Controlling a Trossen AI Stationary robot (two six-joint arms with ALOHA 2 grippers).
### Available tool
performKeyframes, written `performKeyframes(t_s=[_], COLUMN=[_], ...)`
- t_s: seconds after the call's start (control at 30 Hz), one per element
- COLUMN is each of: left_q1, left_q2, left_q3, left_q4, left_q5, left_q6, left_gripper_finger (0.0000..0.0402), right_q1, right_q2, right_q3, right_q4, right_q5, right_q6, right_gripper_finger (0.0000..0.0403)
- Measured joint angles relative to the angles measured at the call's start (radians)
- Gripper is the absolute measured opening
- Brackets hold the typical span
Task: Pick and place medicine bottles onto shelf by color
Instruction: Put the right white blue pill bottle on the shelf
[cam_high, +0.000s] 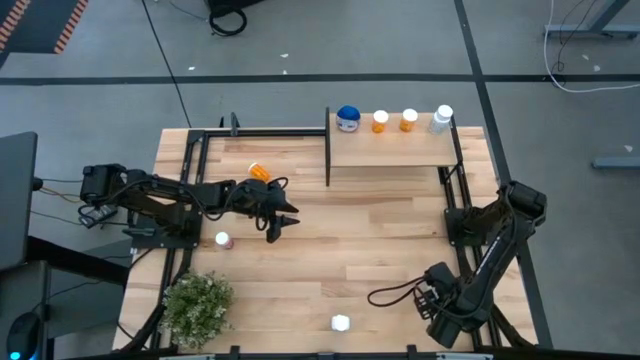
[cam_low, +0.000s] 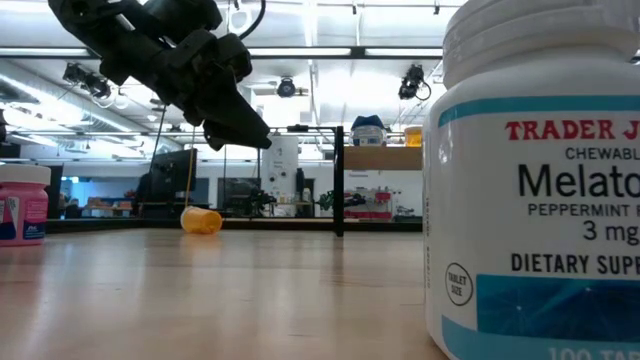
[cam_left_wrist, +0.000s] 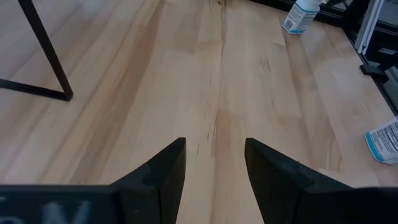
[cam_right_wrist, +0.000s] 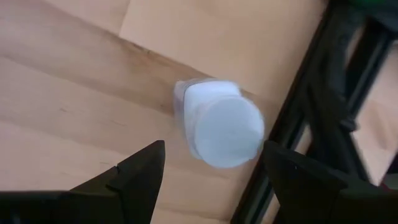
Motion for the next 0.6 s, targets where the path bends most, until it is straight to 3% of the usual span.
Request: performKeyframes(t_s=[0.6], left_q1=[-0.005], left_q2=[0.001], left_q3=[0.0], left_q4=[-0.011], left_q5=[0.0], left_q6=[-0.02], left_gripper_finger=[0.0172], right_q1=[0.021], right_q2=[-0.008], right_q3=[-0.08], right_q4=[0.088], right_q5=[0.042], right_q6=[0.047], right_gripper_finger=[0.0265])
